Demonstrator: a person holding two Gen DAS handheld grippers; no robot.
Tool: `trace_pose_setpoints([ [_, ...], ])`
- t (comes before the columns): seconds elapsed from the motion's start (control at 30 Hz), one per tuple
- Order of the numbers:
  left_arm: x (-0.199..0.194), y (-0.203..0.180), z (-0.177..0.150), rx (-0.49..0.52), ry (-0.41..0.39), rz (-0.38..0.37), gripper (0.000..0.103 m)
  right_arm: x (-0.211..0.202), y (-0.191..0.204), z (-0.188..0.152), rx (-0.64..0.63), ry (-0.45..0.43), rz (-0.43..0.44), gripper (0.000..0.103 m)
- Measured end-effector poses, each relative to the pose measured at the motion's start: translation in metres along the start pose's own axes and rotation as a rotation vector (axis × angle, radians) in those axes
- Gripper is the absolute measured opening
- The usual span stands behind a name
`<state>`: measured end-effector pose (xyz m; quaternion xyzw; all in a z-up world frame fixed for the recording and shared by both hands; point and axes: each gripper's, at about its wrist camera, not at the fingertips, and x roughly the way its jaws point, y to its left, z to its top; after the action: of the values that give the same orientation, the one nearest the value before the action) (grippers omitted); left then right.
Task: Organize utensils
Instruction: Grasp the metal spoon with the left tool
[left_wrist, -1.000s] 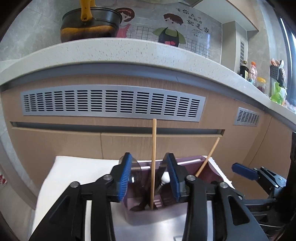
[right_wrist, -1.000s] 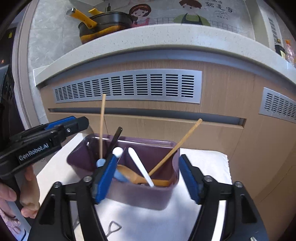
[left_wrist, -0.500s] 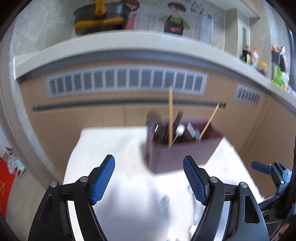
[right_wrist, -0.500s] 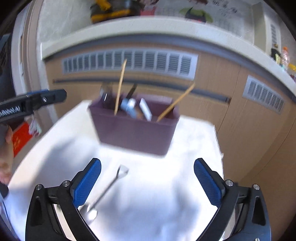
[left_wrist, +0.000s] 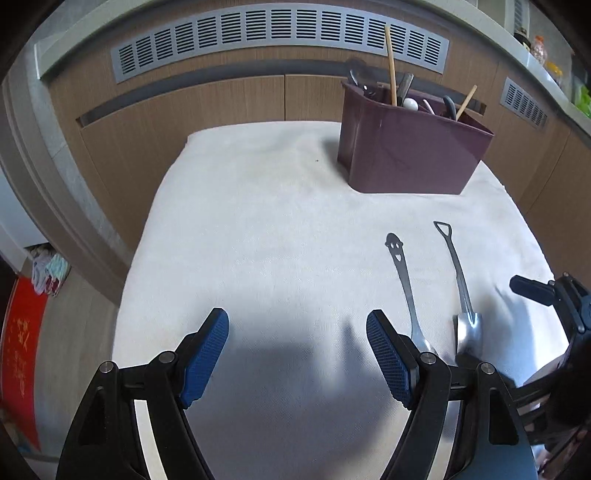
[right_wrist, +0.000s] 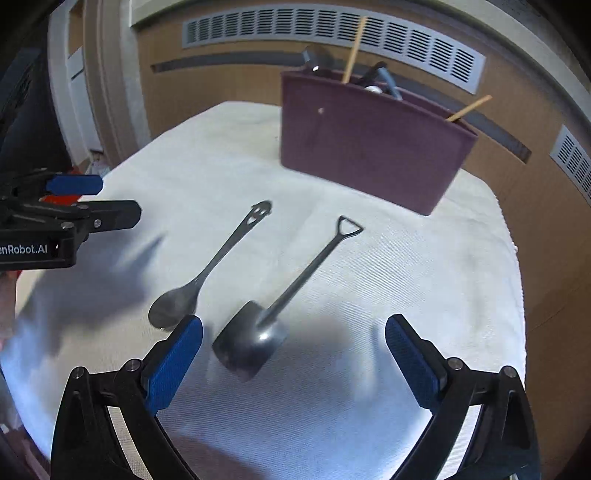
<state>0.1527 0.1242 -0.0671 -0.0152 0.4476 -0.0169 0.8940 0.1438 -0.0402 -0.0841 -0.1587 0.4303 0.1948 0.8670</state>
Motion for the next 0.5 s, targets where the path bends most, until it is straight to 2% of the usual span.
trace_pose_setpoints([
  [0.2, 0.004, -0.01, 0.0, 0.0, 0.021, -0.039, 0.077, 0.002, 0.003, -0.006, -0.044, 0.024, -0.075, 0.095],
  [0.33, 0.004, -0.023, 0.0, 0.052, 0.031, -0.062, 0.078, -0.006, -0.017, -0.013, -0.064, 0.017, -0.208, 0.095],
  [0.43, 0.004, -0.029, -0.003, 0.075, 0.04, -0.075, 0.078, -0.012, -0.036, -0.019, -0.038, 0.015, -0.267, 0.095],
  [0.5, 0.004, -0.033, -0.004, 0.081, 0.049, -0.104, 0.078, -0.009, -0.049, -0.023, -0.032, 0.04, -0.346, 0.09],
])
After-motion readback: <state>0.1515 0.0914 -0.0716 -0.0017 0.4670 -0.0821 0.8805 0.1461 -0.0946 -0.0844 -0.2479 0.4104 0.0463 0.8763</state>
